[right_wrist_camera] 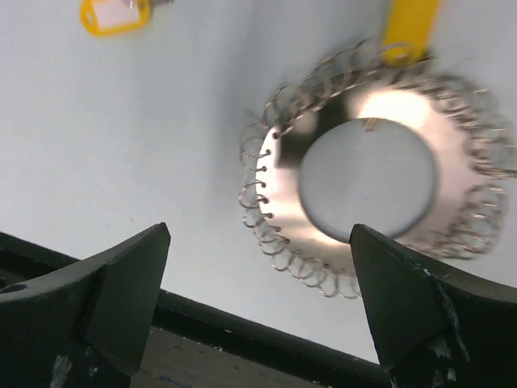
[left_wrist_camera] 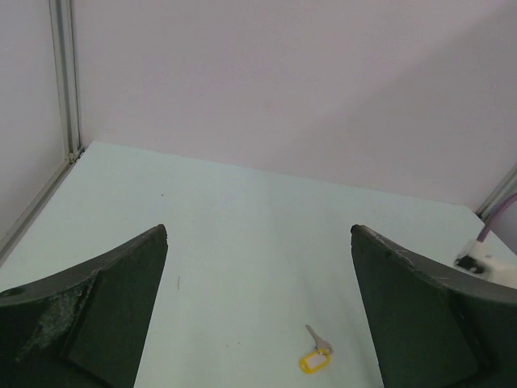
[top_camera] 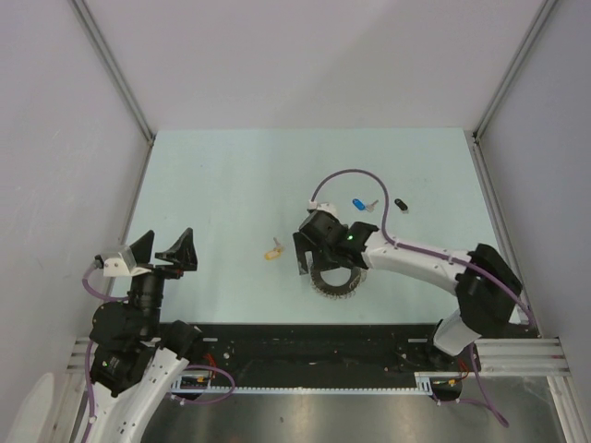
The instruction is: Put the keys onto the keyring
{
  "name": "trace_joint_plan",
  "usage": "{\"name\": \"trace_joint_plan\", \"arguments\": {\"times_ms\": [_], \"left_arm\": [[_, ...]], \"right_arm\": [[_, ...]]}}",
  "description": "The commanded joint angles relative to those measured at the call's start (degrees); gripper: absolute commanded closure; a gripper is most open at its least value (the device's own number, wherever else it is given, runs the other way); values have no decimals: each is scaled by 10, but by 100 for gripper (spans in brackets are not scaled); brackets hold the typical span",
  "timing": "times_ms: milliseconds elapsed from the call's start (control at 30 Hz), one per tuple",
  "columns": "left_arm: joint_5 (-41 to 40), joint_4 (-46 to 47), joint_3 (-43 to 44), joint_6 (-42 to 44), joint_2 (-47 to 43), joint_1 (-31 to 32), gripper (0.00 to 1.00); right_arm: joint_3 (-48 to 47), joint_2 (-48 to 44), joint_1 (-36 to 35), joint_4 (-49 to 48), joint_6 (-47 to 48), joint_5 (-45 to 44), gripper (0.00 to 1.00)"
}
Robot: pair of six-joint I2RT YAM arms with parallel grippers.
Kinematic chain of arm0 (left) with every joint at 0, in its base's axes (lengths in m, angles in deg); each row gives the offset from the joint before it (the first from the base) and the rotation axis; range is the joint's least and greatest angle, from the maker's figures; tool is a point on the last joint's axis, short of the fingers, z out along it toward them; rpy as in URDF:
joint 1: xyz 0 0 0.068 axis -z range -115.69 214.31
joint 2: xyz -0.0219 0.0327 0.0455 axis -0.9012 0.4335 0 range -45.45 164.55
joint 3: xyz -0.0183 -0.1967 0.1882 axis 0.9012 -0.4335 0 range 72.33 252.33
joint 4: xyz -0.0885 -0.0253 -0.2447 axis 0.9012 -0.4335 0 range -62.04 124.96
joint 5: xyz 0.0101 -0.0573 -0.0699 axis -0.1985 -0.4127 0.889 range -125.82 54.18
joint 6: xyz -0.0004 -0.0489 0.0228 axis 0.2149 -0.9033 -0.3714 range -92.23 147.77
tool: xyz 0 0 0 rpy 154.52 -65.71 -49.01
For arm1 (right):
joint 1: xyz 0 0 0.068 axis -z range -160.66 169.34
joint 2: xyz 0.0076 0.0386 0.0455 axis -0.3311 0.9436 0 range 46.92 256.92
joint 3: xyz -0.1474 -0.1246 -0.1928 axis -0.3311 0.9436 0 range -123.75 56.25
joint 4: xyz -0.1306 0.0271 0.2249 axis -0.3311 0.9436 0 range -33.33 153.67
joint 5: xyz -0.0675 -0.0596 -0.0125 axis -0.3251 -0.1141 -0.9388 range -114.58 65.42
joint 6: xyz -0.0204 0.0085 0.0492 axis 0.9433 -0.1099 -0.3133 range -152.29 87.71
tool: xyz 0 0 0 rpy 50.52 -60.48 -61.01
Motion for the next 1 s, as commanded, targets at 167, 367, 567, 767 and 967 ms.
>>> {"name": "trace_joint_plan", "arguments": {"times_ms": [167,367,567,767,967], "left_arm": [[19,-18,13,-8,-17,3,0],[21,-53,32,-48,71,2,0],[41,-71,46,-51,139,2,0],[52,-75,45,-55,160,2,0],[74,-72,47,-52,188,2,0]], "right_arm": [[48,-147,67,67,-7,-128,0],[144,-227,142,1,-15,-47,3],[181,-219,152,-20,-6,-54,8],[183,-161,140,-28,1,-69,14],[185,-101,126,-57,25,-81,28]]}}
